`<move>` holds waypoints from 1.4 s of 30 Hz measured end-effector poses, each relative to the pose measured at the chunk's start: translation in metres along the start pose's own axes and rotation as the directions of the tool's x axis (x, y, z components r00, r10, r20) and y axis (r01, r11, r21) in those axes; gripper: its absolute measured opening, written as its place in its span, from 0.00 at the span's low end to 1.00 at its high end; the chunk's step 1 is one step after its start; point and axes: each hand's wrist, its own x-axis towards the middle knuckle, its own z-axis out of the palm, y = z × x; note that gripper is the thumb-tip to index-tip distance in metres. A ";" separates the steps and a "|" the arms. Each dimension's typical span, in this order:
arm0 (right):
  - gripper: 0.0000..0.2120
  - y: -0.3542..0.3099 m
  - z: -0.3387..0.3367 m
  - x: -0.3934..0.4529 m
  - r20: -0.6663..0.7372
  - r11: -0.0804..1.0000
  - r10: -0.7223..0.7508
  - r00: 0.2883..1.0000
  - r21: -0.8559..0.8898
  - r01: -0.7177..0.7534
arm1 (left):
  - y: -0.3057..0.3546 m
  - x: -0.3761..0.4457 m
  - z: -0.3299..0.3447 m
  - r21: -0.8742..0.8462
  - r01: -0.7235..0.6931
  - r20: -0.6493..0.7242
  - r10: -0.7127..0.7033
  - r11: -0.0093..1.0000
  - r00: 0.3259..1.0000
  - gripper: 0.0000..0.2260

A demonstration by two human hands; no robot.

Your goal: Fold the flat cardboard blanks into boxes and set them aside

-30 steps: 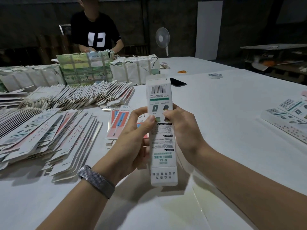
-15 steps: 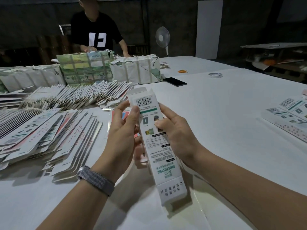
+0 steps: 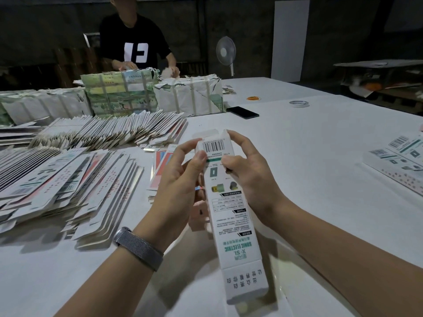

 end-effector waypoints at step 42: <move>0.15 0.005 -0.003 0.005 -0.152 0.988 -0.150 0.977 -0.001 0.152 | 0.003 -0.008 0.006 0.066 0.067 0.077 -0.072 0.996 0.994 0.05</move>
